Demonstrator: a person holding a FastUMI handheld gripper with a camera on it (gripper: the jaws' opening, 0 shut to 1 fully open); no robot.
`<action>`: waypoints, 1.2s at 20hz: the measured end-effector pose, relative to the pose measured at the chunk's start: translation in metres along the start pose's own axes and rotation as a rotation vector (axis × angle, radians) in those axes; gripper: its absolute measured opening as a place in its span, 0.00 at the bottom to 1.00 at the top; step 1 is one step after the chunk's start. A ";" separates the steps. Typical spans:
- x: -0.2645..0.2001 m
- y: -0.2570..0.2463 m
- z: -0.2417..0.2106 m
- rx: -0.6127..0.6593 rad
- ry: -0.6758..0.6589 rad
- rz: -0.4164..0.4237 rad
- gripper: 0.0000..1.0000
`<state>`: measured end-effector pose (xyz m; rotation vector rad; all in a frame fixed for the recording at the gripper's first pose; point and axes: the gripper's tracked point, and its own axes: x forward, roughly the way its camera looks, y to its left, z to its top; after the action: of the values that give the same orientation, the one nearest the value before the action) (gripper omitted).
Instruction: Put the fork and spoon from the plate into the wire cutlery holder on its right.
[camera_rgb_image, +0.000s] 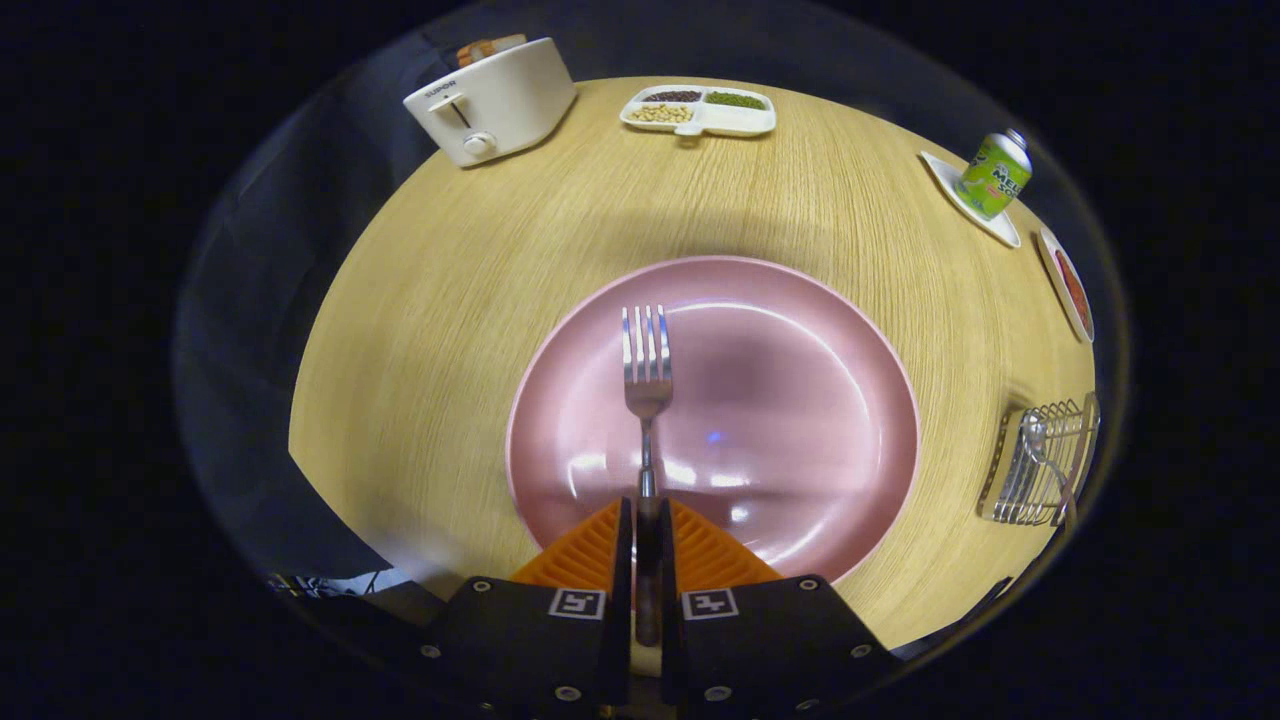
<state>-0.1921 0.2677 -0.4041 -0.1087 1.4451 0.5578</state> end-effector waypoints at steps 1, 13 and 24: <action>0.000 0.002 0.001 0.020 0.005 0.015 0.11; -0.075 -0.066 0.000 0.130 -0.143 -0.021 0.06; -0.157 -0.186 -0.020 0.254 -0.246 -0.186 0.06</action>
<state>-0.1354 0.0520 -0.3048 0.0265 1.2385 0.2235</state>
